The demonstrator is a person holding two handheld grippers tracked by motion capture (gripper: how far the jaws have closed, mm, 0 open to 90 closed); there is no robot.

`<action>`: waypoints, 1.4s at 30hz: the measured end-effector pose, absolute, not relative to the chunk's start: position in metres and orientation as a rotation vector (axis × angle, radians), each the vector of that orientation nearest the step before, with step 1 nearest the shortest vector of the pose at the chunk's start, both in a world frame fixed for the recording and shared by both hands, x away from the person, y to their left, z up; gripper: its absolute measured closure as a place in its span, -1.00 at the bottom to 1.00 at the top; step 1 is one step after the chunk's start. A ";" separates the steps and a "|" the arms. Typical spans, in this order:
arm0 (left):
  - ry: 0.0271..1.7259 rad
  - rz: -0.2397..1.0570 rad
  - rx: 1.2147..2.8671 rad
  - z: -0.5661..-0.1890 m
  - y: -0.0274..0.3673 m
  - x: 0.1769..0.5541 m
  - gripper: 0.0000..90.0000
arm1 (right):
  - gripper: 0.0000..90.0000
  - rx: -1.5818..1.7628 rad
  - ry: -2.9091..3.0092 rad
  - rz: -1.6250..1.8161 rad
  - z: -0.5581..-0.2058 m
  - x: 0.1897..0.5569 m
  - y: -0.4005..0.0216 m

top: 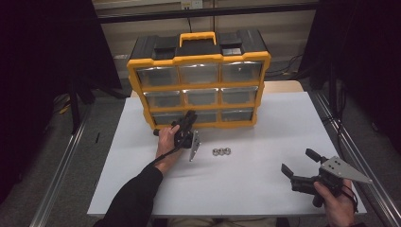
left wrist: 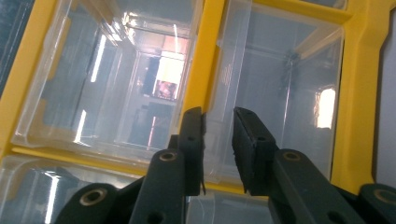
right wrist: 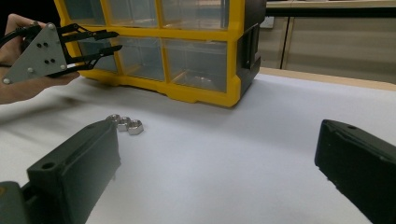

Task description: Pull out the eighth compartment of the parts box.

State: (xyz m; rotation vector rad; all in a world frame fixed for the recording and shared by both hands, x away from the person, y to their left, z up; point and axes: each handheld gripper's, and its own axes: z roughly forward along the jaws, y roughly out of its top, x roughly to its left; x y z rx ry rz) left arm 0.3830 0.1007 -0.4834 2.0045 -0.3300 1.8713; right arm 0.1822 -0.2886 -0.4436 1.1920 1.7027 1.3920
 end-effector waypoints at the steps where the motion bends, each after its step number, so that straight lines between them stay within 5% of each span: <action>1: -0.327 1.866 1.975 -0.485 0.100 0.384 0.65 | -1.00 1.191 1.702 1.392 -0.444 0.182 -0.289; 42: -0.370 1.988 1.960 -0.491 0.093 0.379 0.77 | -1.00 1.198 1.700 1.390 -0.444 0.183 -0.288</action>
